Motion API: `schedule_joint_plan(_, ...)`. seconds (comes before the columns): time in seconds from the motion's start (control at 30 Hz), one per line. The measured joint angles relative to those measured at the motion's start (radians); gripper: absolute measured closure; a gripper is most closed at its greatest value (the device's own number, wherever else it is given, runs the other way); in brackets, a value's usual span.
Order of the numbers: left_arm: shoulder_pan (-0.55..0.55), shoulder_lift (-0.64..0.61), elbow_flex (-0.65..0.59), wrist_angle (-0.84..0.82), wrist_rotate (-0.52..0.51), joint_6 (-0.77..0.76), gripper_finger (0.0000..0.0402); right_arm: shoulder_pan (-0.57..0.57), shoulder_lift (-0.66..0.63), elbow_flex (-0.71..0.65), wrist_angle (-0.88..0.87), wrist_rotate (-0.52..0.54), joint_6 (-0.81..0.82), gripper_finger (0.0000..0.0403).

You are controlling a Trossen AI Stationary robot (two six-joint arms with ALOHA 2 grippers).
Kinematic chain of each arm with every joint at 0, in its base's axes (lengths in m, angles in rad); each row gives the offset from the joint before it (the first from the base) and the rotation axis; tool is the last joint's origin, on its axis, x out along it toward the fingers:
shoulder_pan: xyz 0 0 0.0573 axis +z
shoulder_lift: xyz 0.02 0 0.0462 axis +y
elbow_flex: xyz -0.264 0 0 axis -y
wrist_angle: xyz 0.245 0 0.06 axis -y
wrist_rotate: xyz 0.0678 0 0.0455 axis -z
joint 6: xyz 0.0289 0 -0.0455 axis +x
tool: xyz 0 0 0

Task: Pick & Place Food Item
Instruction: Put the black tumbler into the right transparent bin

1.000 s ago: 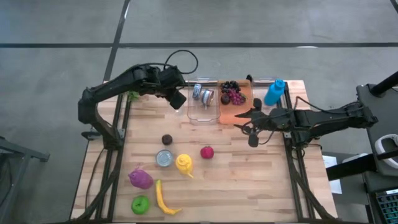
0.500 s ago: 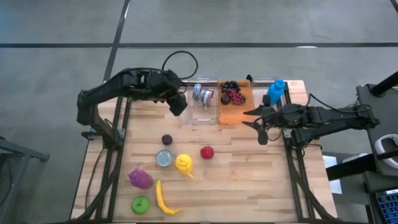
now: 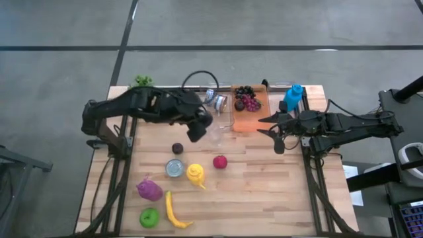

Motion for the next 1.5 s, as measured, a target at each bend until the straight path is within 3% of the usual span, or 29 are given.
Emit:
schedule_joint_plan(0.23,-0.031,0.081,0.0,0.104,0.008,0.079,0.0323,0.0,-0.001,0.0,-0.002,0.0,0.0,0.0229)
schedule_joint_plan(0.4,-0.032,0.144,-0.001,0.191,0.067,0.134,0.0323,0.0,0.0,0.0,-0.002,0.001,0.0,0.0229)
schedule_joint_plan(0.67,-0.031,0.232,-0.001,0.233,0.07,0.189,0.0323,0.0,-0.001,0.0,-0.004,0.001,0.0,0.0229)
schedule_joint_plan(0.83,-0.037,0.283,-0.001,0.309,0.142,0.249,0.0323,0.0,-0.001,0.0,-0.007,0.002,0.0,0.0229)
schedule_joint_plan(1.5,-0.124,0.349,-0.001,0.301,0.295,0.416,0.0323,0.001,0.001,-0.001,-0.011,0.002,0.0,0.0229)
